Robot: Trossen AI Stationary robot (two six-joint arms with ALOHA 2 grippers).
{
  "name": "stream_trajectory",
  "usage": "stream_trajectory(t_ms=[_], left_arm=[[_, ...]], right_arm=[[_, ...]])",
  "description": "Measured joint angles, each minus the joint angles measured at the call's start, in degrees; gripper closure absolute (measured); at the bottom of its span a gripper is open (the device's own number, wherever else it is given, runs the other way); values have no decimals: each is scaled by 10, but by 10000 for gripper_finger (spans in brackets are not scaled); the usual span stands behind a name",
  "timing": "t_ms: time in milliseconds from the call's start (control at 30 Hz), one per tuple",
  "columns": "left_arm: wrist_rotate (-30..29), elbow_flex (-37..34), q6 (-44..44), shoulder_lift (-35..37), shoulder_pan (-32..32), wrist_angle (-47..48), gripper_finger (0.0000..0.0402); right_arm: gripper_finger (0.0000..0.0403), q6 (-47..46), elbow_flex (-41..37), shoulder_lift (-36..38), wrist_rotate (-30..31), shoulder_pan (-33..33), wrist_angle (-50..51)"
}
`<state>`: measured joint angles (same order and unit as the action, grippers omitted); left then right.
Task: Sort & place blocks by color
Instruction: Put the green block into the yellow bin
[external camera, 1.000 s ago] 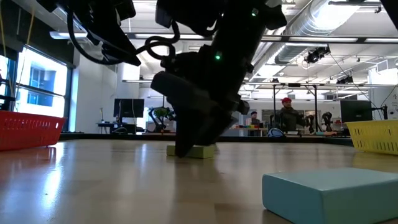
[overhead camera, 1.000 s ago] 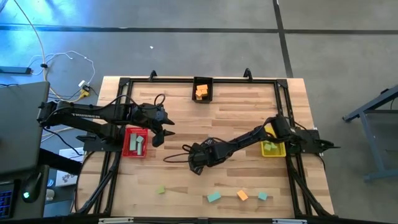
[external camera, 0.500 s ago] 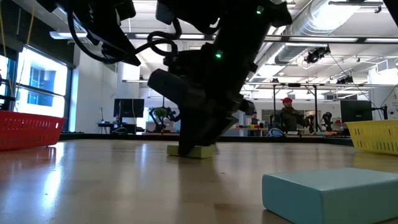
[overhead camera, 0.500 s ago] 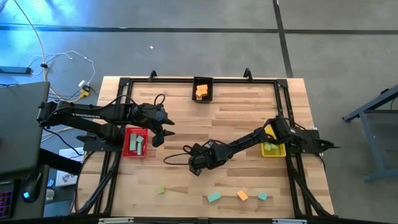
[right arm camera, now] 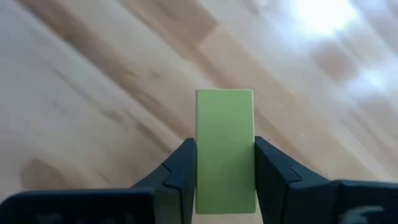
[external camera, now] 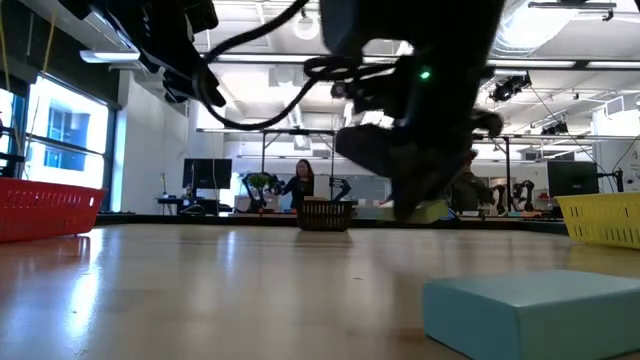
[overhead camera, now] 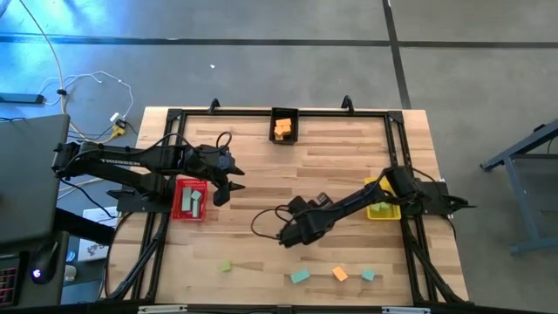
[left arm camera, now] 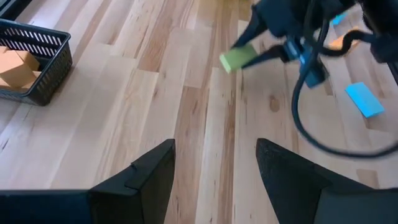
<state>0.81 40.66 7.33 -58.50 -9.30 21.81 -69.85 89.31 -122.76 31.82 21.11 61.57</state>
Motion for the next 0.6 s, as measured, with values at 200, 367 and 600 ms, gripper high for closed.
stream_trajectory(t_ms=[200,367,600], left_arm=[[0,0,0,0,0,-1,192],[0,0,0,0,0,0,192],[0,0,0,0,0,0,192]], right_arm=[[306,-110,0,14,25,19,120],[306,-200,1,21,27,34,227],[306,-280,-4,35,38,50,286]])
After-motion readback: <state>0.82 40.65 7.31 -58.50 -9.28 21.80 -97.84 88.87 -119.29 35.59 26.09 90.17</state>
